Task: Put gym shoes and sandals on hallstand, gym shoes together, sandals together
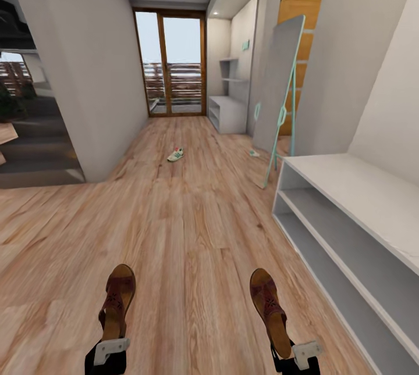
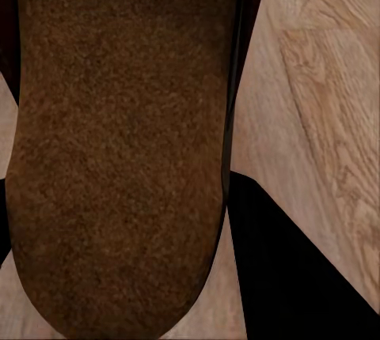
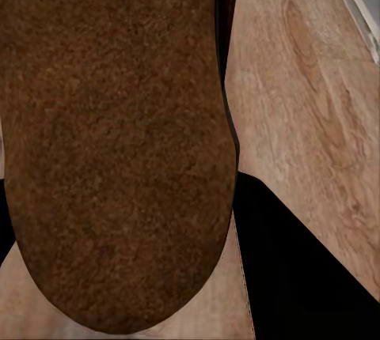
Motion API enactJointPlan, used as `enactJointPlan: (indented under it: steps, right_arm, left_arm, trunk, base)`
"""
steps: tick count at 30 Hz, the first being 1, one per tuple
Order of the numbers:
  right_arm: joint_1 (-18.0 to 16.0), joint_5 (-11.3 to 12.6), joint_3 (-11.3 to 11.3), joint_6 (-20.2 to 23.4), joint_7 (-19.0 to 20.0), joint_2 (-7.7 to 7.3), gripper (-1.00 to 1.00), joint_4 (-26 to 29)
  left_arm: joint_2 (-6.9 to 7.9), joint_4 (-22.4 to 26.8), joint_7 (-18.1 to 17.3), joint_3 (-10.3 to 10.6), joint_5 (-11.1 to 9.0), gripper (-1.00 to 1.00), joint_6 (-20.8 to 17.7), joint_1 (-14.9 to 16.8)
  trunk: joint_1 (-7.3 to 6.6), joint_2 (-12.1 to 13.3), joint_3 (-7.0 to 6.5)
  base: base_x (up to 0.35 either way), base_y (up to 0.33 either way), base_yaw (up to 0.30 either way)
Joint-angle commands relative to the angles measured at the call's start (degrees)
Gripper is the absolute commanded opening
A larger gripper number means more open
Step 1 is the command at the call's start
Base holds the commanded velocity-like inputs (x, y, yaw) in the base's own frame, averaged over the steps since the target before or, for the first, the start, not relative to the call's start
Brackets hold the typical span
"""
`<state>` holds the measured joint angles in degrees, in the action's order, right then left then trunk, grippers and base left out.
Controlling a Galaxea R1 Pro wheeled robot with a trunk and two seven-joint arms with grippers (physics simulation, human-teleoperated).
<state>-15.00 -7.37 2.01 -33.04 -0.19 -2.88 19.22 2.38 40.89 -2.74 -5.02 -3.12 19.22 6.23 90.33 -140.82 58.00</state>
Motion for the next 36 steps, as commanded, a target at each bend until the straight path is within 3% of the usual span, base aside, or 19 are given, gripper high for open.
enactJointPlan:
  steps: [1, 36]
  right_arm:
    - [-0.03, 0.18, 0.19, -0.11, 0.05, -0.08, -1.00, 0.01]
    - [-0.03, 0.24, 0.17, -0.09, -0.08, -0.32, -1.00, 0.08]
  left_arm:
    - [-0.01, -0.02, -0.25, -0.08, -0.13, -1.00, 0.12, 0.04]
    - [-0.10, -0.98, -0.34, 0.01, -0.13, -1.00, 0.21, 0.06]
  trunk:
    - [0.02, -0.02, 0.05]
    - [0.02, -0.02, 0.79]
  base:
    - [0.335, 0.000, 0.000]
    - [0.335, 0.000, 0.058]
